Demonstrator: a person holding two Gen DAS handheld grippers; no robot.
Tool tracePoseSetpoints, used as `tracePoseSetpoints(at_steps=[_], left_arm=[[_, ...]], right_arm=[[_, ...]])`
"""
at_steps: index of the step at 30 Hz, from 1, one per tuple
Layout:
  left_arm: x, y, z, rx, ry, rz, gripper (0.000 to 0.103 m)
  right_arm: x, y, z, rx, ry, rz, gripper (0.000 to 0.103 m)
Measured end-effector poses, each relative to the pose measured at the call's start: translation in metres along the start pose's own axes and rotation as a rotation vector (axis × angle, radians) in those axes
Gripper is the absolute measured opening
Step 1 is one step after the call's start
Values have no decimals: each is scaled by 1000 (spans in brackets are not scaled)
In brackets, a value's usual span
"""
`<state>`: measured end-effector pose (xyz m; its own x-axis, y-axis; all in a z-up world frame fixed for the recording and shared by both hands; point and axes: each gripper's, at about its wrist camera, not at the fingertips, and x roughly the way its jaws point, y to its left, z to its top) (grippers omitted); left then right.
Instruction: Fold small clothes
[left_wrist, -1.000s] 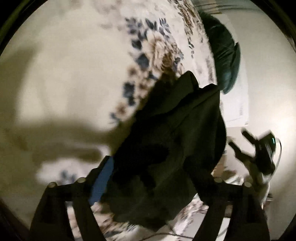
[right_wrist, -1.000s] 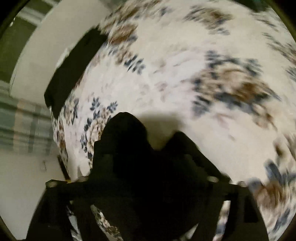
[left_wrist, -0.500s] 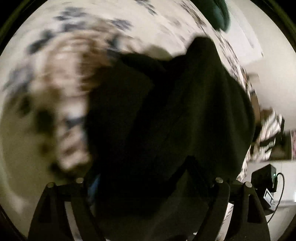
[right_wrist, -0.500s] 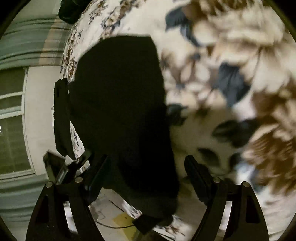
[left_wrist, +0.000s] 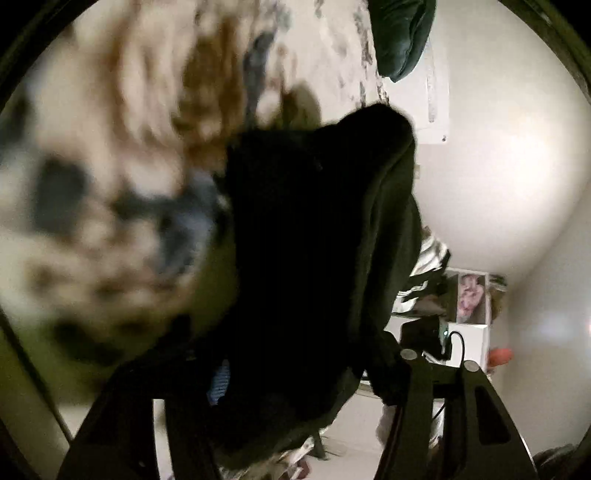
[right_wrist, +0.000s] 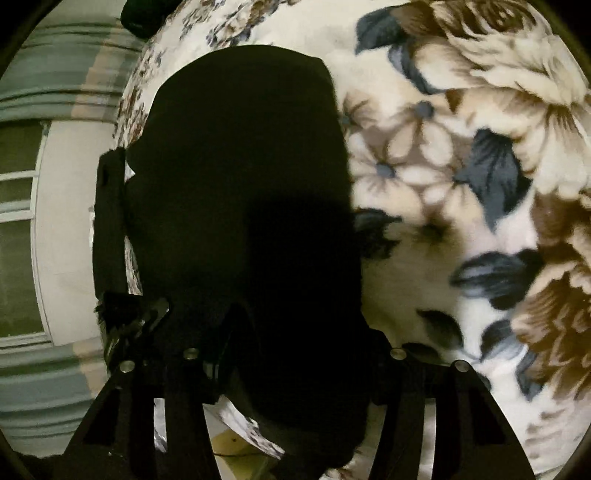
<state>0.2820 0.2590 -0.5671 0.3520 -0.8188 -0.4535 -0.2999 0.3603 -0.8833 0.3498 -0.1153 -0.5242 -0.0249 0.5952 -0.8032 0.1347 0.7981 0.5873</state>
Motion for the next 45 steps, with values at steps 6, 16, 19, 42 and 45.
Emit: tracePoseSetpoints(at_steps=[6,16,19,42,45], left_arm=[[-21,-53,17,164,-25,232,79],[93,-93,91,269,63,88,70],[92,-93,91,213,77,-117,67],[149,-156,140,656,198,497,84],[146,-152,149,661,164,522,65]], right_arm=[[-25,7,1,-3,-74,-3,73],[-8,2,66,43,-114,77,83],[-10,-8,66,93,-137,159,58],[-23,104,129,-490,-82,-298,73],[-28,84,137,-383,-124,-283,53]])
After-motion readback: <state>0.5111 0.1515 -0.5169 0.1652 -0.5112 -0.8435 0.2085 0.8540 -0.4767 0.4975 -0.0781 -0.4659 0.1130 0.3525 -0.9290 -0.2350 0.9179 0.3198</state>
